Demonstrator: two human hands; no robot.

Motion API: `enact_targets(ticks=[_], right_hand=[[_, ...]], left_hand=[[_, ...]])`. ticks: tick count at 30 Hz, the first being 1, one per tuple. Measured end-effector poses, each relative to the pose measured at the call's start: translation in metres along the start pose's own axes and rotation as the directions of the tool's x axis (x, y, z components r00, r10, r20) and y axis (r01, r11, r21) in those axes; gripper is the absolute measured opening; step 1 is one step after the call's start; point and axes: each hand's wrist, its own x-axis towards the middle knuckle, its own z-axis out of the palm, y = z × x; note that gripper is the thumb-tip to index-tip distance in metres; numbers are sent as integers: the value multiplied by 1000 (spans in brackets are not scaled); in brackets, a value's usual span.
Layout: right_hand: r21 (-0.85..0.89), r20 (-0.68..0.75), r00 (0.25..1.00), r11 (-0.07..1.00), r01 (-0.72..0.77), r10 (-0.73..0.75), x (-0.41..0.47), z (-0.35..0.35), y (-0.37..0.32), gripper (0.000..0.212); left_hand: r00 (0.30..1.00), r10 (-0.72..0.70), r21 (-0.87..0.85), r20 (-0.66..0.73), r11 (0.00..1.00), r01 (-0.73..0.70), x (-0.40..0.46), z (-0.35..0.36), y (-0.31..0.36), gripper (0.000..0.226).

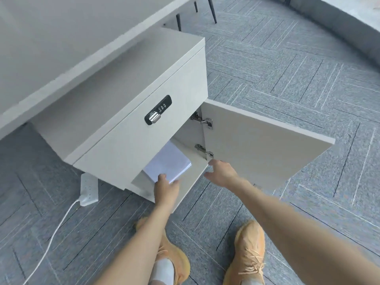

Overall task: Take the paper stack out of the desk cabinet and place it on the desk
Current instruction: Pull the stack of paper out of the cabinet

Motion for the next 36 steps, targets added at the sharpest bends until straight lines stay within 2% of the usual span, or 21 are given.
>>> enact_targets(ticks=[3,9,13,17,25,28,31,36], right_hand=[[6,51,999,1000,-18,17,46,26,0,61],[105,44,998,993,-49,45,135,72,4,60],[107,72,995,991,-81,74,183,105,8,57],[118,91,992,988,-98,88,216,132,7,55],[203,48,998,978,-45,36,251,155,7,55],[222,49,998,974,-41,30,266,158,6,63],[219,62,997,975,-47,34,280,159,-1,65],[166,63,992,979,-121,112,293,159,-5,54]], left_hand=[[992,-122,-96,2,988,122,44,24,-18,52],[975,-217,-128,-51,969,209,126,75,-46,59],[910,-391,-172,-140,914,366,179,98,-68,53],[845,-490,-159,-216,871,465,213,114,-86,56],[805,-532,-256,-264,843,473,250,144,-119,67],[768,-571,-304,-291,816,491,253,141,-116,58],[758,-577,-229,-304,817,530,258,140,-123,61],[765,-531,-96,-365,839,536,252,141,-128,58]])
